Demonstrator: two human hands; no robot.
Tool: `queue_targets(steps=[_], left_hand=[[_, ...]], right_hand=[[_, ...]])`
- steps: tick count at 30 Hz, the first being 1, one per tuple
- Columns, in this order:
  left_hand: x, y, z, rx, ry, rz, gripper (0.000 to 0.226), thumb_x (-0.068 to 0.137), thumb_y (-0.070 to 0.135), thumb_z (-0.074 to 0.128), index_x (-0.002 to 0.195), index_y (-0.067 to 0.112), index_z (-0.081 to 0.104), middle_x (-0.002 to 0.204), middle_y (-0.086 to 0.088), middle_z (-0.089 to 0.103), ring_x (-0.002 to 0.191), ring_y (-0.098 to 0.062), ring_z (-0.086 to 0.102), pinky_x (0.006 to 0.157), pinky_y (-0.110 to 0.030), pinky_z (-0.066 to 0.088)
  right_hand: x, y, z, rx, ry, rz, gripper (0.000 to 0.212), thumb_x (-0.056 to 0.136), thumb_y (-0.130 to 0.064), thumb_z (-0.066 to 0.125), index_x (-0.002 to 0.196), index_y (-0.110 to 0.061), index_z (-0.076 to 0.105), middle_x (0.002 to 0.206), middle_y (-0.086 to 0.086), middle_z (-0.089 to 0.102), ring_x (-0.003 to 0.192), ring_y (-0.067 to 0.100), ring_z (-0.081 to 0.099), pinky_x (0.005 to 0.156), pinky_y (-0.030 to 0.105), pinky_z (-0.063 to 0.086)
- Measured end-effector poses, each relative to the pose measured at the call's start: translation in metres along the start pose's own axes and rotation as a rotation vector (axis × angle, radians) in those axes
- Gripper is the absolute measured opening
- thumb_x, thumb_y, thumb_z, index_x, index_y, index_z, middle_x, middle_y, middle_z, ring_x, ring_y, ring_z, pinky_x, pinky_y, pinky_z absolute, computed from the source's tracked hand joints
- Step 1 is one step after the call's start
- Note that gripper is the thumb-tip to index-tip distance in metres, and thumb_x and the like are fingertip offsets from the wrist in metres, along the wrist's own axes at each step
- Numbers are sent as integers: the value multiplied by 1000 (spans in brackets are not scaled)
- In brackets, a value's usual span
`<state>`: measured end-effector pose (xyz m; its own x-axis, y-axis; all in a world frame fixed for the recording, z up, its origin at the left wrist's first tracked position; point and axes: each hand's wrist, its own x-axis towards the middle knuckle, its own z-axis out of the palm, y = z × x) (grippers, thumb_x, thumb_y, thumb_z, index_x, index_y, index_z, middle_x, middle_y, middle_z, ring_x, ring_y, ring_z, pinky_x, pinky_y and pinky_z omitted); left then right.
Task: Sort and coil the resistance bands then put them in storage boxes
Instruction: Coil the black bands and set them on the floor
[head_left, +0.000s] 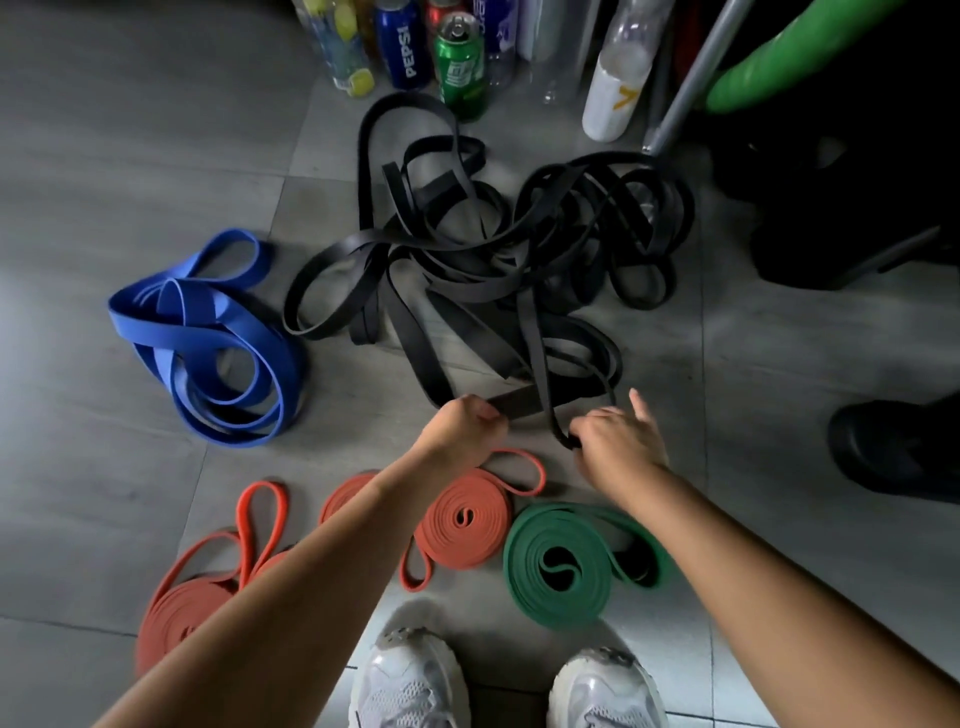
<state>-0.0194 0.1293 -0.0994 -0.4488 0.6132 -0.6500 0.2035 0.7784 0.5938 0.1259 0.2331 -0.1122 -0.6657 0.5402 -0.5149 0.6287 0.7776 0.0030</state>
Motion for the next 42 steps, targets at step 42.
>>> queue_targets(steps=[42], left_hand=[[-380,143,-86,-21,122,258,27,88,25,63,108,15,50,83,-4,53,72,-19,52,65,-29,43]], right_hand=[[-432,-37,-422,1196,859,-280,15,81,-11,69,67,-16,67,67,2,65,81,29,66,82,41,55]])
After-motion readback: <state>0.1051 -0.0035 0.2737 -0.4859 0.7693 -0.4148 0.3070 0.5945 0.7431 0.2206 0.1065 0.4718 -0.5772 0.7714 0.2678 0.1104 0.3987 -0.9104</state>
